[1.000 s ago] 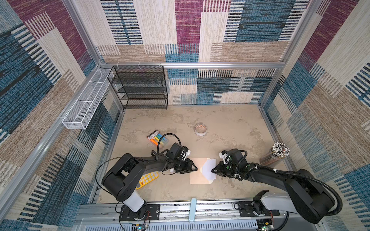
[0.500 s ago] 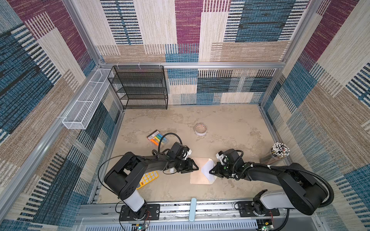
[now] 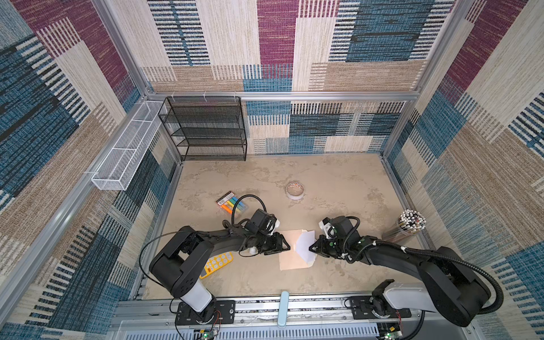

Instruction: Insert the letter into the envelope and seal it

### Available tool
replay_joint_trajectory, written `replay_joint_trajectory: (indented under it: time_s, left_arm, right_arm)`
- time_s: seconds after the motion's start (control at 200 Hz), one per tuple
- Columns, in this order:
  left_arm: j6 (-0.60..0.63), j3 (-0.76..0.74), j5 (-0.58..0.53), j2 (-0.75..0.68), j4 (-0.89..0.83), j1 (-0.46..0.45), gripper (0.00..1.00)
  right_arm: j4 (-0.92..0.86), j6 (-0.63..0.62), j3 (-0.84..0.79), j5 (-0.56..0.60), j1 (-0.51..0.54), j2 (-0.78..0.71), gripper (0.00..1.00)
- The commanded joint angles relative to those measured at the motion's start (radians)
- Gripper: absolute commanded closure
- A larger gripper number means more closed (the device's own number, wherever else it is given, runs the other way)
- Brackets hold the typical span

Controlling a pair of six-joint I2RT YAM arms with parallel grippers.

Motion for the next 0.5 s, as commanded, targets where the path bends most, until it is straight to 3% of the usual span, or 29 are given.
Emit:
replay_joint_trajectory:
  time_s: [0.0,0.496]
  left_arm:
    - [0.002,0.004,-0.022,0.012,-0.017,0.001,0.47]
    - [-0.006,0.003,-0.017,-0.006,-0.012,-0.002,0.47]
  right_arm:
    - [0.004,-0.007,0.006,0.011,0.004,0.015,0.98]
    - [0.042,0.002,0.042,-0.019,0.033,0.063,0.98]
